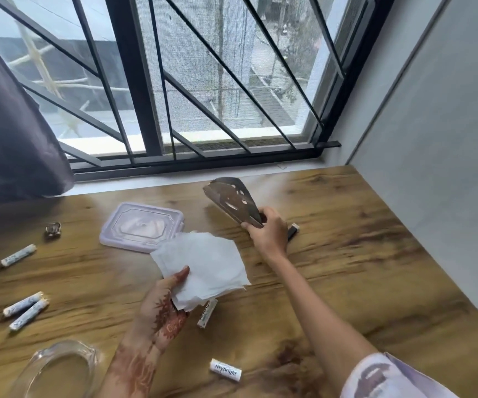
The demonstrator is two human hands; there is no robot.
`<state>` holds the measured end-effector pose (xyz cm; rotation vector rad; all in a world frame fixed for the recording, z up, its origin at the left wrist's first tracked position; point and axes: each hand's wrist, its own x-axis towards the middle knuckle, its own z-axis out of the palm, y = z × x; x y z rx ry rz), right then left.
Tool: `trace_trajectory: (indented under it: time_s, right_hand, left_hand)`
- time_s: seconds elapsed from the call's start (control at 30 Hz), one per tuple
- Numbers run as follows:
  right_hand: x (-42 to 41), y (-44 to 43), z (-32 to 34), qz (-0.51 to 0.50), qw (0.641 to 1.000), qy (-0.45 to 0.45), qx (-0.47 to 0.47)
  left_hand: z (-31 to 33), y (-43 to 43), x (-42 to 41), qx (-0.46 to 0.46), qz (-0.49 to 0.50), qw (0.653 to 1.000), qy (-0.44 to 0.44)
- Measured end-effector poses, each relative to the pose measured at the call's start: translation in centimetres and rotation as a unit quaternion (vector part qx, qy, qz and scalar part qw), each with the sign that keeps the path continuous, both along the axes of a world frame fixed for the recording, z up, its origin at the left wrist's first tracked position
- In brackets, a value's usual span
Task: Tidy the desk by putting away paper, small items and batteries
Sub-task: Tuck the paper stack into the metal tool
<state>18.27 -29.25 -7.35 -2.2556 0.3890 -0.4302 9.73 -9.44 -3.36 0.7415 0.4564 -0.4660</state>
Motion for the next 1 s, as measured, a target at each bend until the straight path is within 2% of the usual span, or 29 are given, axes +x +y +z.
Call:
trace_trajectory:
  time_s: [0.2, 0.5, 0.63, 0.83, 1.0]
  right_hand:
    - [-5.3, -1.6, 2.0, -0.052, 0.996, -0.067, 0.034]
    - [-18.7, -8.1, -0.4, -0.121, 0.991, -0.050, 0.013]
    - [-23.0, -11.1, -0.8, -0.127, 0.991, -0.046, -0.006]
    - [-26.9, -12.5, -1.5, -0.083, 0.996, -0.033, -0.024]
    - [-27.6, -12.3, -2.4, -0.076, 0.997, -0.020, -0.016]
  left_hand:
    - [0.7, -1.4, -1.2, -0.018, -0.012, 1.000, -0.023]
    - [0.9, -4.5, -6.8, 0.012, 0.026, 0.999, -0.038]
    - [0.0, -6.3, -10.3, 0.057, 0.018, 0.998, -0.024]
    - [0.1, -9.3, -13.8, -0.016, 0.061, 0.998, -0.026]
    - [0.5, -9.6, -15.1, -0.013, 0.052, 0.998, -0.026]
